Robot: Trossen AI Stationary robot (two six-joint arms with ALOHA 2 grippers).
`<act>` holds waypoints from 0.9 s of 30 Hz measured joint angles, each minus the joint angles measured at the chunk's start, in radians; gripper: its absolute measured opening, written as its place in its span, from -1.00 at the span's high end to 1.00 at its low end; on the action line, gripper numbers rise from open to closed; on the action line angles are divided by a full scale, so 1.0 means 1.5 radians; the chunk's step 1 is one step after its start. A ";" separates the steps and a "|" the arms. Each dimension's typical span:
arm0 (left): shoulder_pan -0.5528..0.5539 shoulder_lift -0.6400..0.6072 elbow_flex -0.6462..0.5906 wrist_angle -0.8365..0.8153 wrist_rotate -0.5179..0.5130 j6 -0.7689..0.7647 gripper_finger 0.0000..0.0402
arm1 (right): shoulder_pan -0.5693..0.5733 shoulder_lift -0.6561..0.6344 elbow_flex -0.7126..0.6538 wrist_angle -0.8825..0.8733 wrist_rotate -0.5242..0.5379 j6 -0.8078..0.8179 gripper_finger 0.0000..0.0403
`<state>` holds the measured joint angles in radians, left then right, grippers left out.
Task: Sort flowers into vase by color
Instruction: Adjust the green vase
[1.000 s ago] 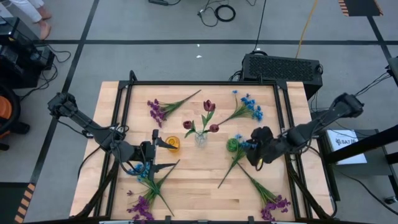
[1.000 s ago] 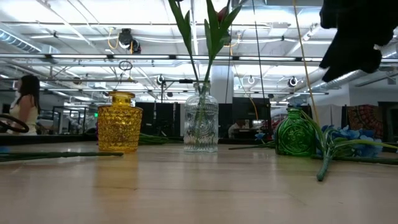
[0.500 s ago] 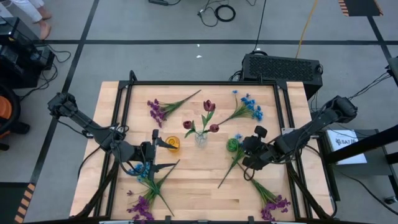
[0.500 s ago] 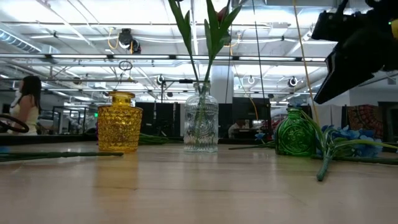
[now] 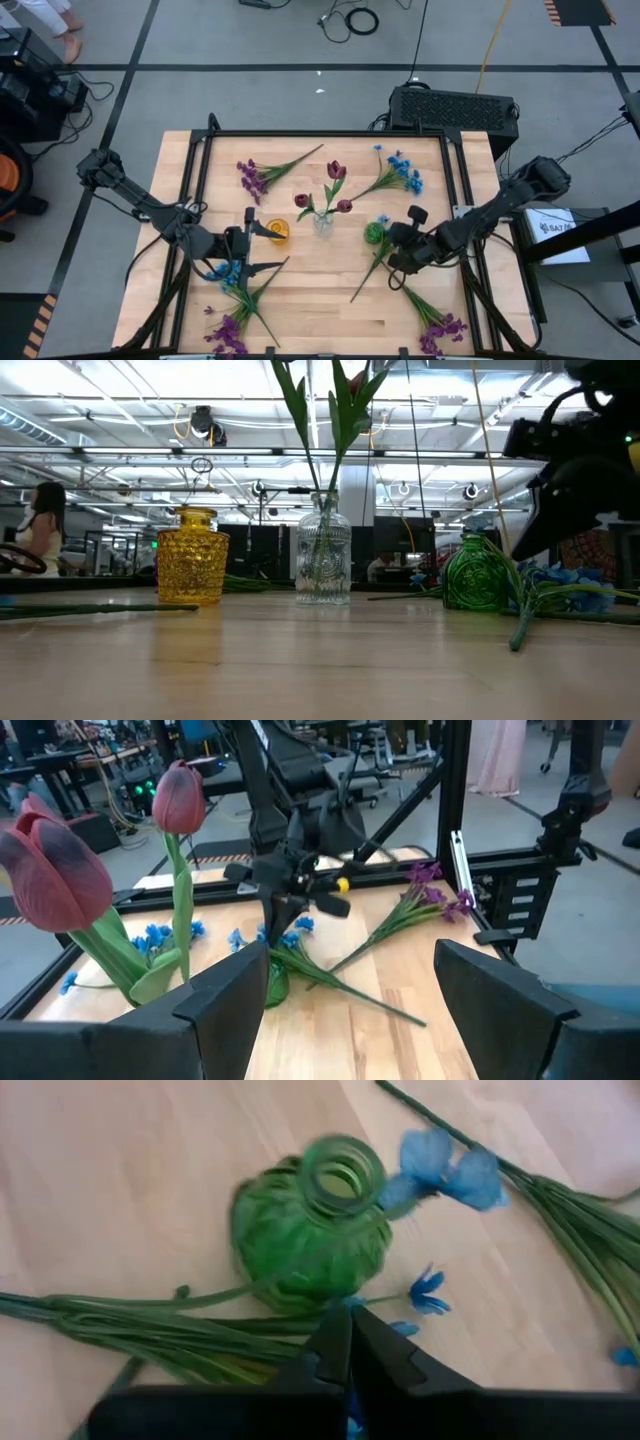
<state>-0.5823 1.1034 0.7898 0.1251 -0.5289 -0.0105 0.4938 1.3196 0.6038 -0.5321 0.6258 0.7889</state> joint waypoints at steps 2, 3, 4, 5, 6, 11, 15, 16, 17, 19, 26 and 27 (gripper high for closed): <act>0.000 0.000 0.000 0.005 0.000 0.000 -0.44 | -0.007 0.006 -0.002 0.005 -0.002 0.000 0.99; 0.000 0.000 0.000 0.005 0.000 0.000 -0.44 | -0.011 0.011 -0.002 0.012 -0.002 -0.002 1.00; 0.000 0.000 0.000 0.003 0.000 0.000 -0.44 | -0.015 0.015 -0.002 0.021 -0.003 -0.007 1.00; 0.000 0.000 0.000 0.002 0.000 0.000 -0.44 | -0.019 0.020 -0.002 0.031 -0.009 -0.015 1.00; 0.000 0.000 0.000 0.002 0.000 0.000 -0.44 | -0.024 0.025 -0.002 0.042 -0.016 -0.026 0.99; 0.000 0.000 0.000 -0.003 0.000 0.000 -0.44 | -0.046 0.044 -0.002 0.074 -0.035 -0.051 0.99; 0.000 0.000 0.000 -0.005 0.000 0.000 -0.44 | -0.056 0.044 -0.002 0.080 -0.036 -0.063 0.99; 0.000 0.000 0.000 -0.005 0.000 0.000 -0.44 | -0.059 0.044 -0.002 0.086 -0.036 -0.066 0.99; 0.000 0.000 0.000 -0.005 0.000 0.000 -0.44 | -0.061 0.044 -0.002 0.092 -0.036 -0.071 0.99; 0.000 0.000 0.000 -0.005 0.000 0.000 -0.44 | -0.067 0.044 -0.002 0.108 -0.037 -0.085 0.99; 0.000 0.000 0.000 -0.005 0.000 0.000 -0.44 | -0.092 0.044 -0.002 0.139 -0.037 -0.126 1.00; 0.001 0.000 0.000 -0.005 0.000 0.000 -0.44 | -0.097 0.044 -0.002 0.141 -0.037 -0.128 1.00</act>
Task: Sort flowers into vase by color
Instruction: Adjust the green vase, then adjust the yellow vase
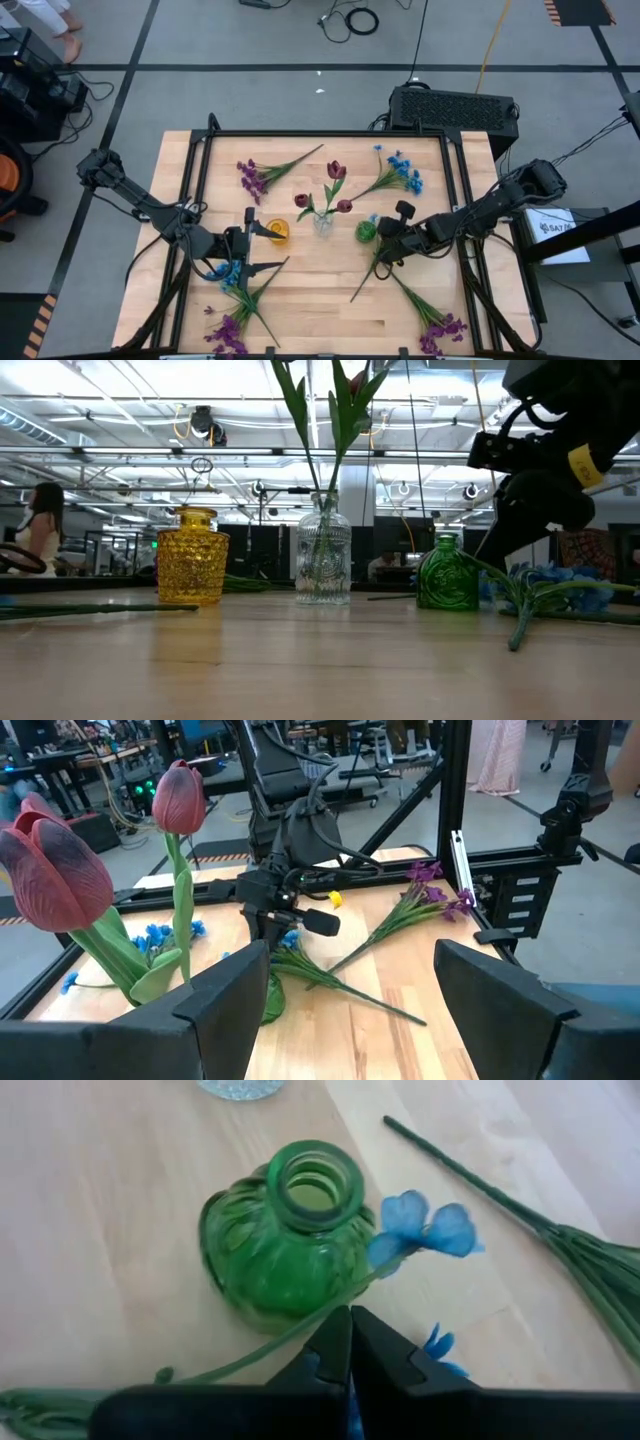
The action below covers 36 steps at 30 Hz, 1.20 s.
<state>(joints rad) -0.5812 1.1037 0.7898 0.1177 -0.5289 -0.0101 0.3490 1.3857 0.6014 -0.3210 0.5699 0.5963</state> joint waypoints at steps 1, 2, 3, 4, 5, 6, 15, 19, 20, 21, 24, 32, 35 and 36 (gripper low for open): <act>0.000 0.000 0.000 0.000 0.000 0.000 -0.44 | -0.004 0.000 0.000 0.001 0.000 -0.003 1.00; 0.000 0.000 0.000 0.000 0.000 0.000 -0.44 | -0.008 0.000 0.000 0.003 0.000 -0.005 1.00; 0.000 0.000 0.000 0.000 0.000 0.000 -0.44 | -0.011 0.000 0.000 0.003 0.000 -0.009 1.00; 0.000 0.000 0.000 0.000 0.000 0.000 -0.44 | -0.013 -0.002 0.000 0.002 0.000 -0.011 1.00; 0.000 0.000 0.000 0.000 0.000 0.000 -0.44 | -0.014 -0.004 0.000 0.002 0.000 -0.014 1.00; 0.000 0.000 0.000 -0.001 0.000 0.000 -0.44 | -0.015 -0.007 0.004 -0.009 -0.001 -0.015 1.00; 0.000 0.000 0.000 -0.053 0.000 -0.006 -0.44 | 0.010 -0.048 0.135 -0.266 -0.084 0.095 1.00; 0.000 0.000 0.000 -0.055 0.000 -0.007 -0.44 | 0.034 -0.053 0.155 -0.210 -0.085 0.084 1.00; 0.000 0.000 0.000 -0.055 0.000 -0.007 -0.44 | 0.036 -0.051 0.152 -0.191 -0.084 0.079 1.00; -0.001 0.000 0.000 -0.057 -0.003 -0.007 -0.44 | 0.037 -0.046 0.149 -0.177 -0.083 0.074 1.00; 0.003 0.000 0.000 -0.088 -0.020 -0.026 -0.44 | 0.036 -0.026 0.138 -0.174 -0.088 0.062 1.00; 0.033 0.000 0.000 -0.317 -0.073 -0.190 -0.36 | 0.032 0.018 0.135 -0.173 -0.100 0.025 1.00; 0.035 0.000 0.000 -0.386 -0.073 -0.241 -0.29 | 0.029 0.031 0.135 -0.172 -0.101 0.006 1.00; 0.035 0.000 0.000 -0.404 -0.072 -0.257 -0.26 | 0.028 0.034 0.135 -0.172 -0.101 0.002 1.00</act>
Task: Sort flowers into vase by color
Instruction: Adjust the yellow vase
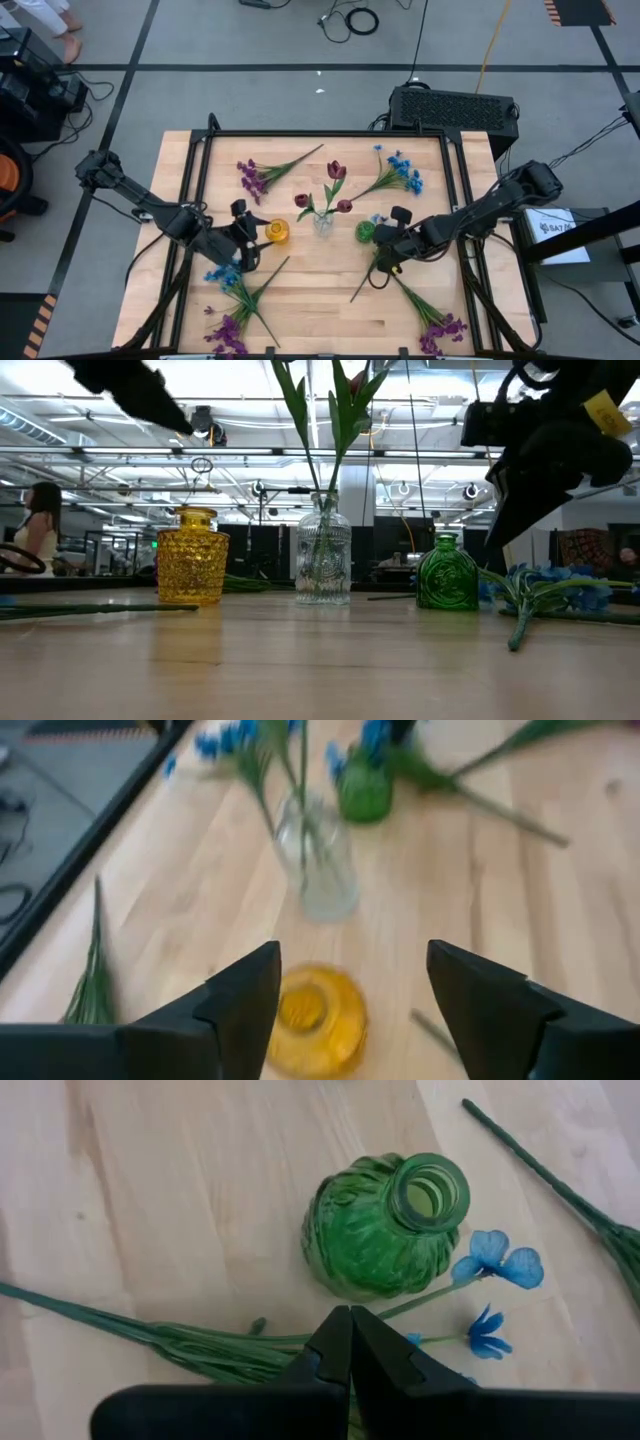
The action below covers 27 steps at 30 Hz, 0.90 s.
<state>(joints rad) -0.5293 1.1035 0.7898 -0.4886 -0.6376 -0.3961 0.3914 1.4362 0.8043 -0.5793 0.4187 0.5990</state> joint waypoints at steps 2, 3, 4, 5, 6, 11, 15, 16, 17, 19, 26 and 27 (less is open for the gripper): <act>0.000 0.000 0.000 -0.042 0.002 -0.032 -0.19 | 0.000 0.003 0.000 -0.001 -0.002 -0.005 1.00; 0.000 0.000 0.000 -0.064 0.007 -0.050 -0.16 | 0.000 0.003 0.000 0.000 -0.003 -0.006 1.00; 0.000 0.000 0.000 -0.084 0.011 -0.068 -0.13 | 0.000 0.001 0.000 0.001 -0.005 -0.006 1.00; -0.001 0.000 0.000 -0.102 0.017 -0.086 -0.10 | 0.000 -0.001 0.000 0.001 -0.005 -0.005 1.00; -0.004 0.000 0.000 -0.119 0.023 -0.105 -0.07 | 0.000 -0.003 0.000 0.000 -0.006 -0.005 1.00; -0.040 0.002 -0.021 -0.131 0.044 -0.200 0.08 | 0.001 -0.006 0.000 0.002 -0.006 -0.006 1.00; -0.065 0.003 -0.065 -0.082 0.045 -0.238 0.16 | 0.001 -0.006 0.000 0.003 -0.007 -0.006 1.00; -0.069 0.005 -0.076 -0.068 0.045 -0.243 0.18 | 0.001 -0.006 0.000 0.004 -0.007 -0.006 1.00; -0.074 0.006 -0.087 -0.052 0.045 -0.248 0.19 | 0.001 -0.006 0.000 0.005 -0.007 -0.006 1.00; -0.079 0.006 -0.112 -0.016 0.045 -0.249 0.22 | 0.001 -0.006 0.000 0.005 -0.009 -0.006 1.00; -0.079 0.016 -0.173 0.062 0.043 -0.238 0.32 | 0.001 -0.006 0.000 0.005 -0.010 -0.006 1.00; -0.079 0.016 -0.179 0.066 0.041 -0.236 0.33 | 0.001 -0.006 0.000 0.005 -0.010 -0.006 1.00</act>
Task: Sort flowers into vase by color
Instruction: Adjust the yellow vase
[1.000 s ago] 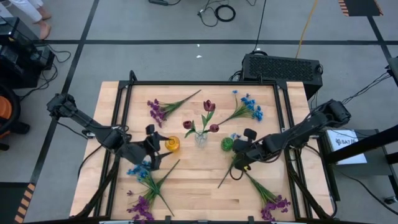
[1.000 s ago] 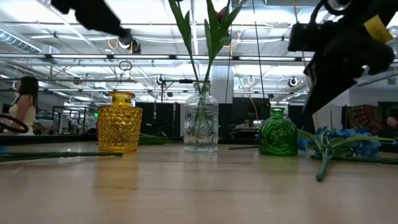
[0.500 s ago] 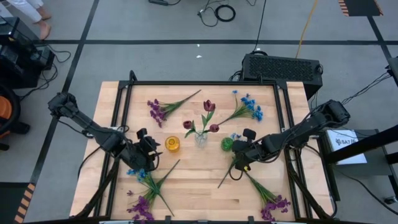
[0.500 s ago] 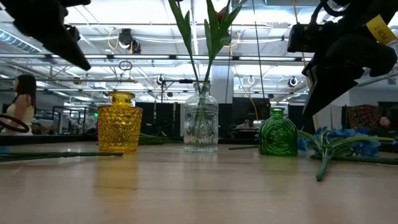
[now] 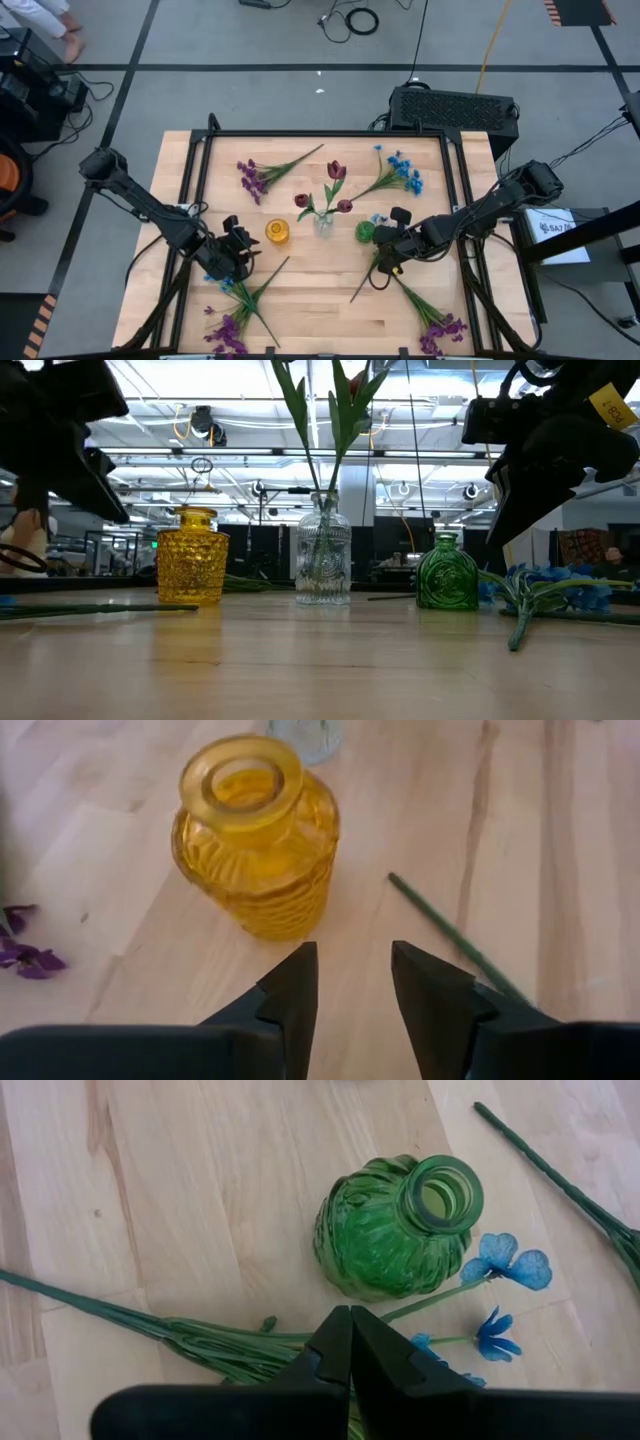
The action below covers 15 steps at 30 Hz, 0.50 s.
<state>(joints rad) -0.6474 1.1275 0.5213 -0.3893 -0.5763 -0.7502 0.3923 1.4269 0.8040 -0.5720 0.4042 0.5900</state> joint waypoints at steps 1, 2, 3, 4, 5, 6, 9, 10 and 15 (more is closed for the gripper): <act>0.002 0.000 -0.007 0.012 -0.002 0.003 0.34 | 0.000 0.000 0.000 0.000 0.000 0.000 1.00; 0.005 -0.001 -0.015 0.025 -0.002 0.004 0.35 | 0.000 0.000 0.000 0.000 0.000 -0.002 1.00; 0.009 -0.001 -0.023 0.035 -0.002 0.004 0.35 | 0.000 0.000 0.000 0.000 0.000 -0.003 1.00; 0.014 0.000 -0.030 0.041 -0.003 0.004 0.35 | 0.000 0.000 0.000 0.000 0.000 -0.003 1.00; 0.017 0.001 -0.037 0.049 -0.004 0.004 0.36 | 0.000 0.000 0.000 0.000 0.000 -0.003 1.00; 0.021 0.003 -0.041 0.065 -0.004 0.006 0.36 | 0.000 0.000 0.000 0.000 0.000 -0.003 1.00; 0.034 0.013 -0.059 0.143 -0.001 0.043 0.36 | 0.000 0.000 0.000 0.000 -0.002 -0.003 1.00; 0.039 0.019 -0.063 0.158 0.002 0.053 0.36 | 0.000 0.000 0.000 0.000 -0.005 -0.003 1.00; 0.063 0.042 -0.066 0.169 0.006 0.068 0.36 | 0.000 0.000 0.000 0.000 -0.009 -0.003 1.00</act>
<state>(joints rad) -0.5522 1.1909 0.4229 -0.1364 -0.5676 -0.6477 0.3923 1.4269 0.8040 -0.5720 0.3904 0.5858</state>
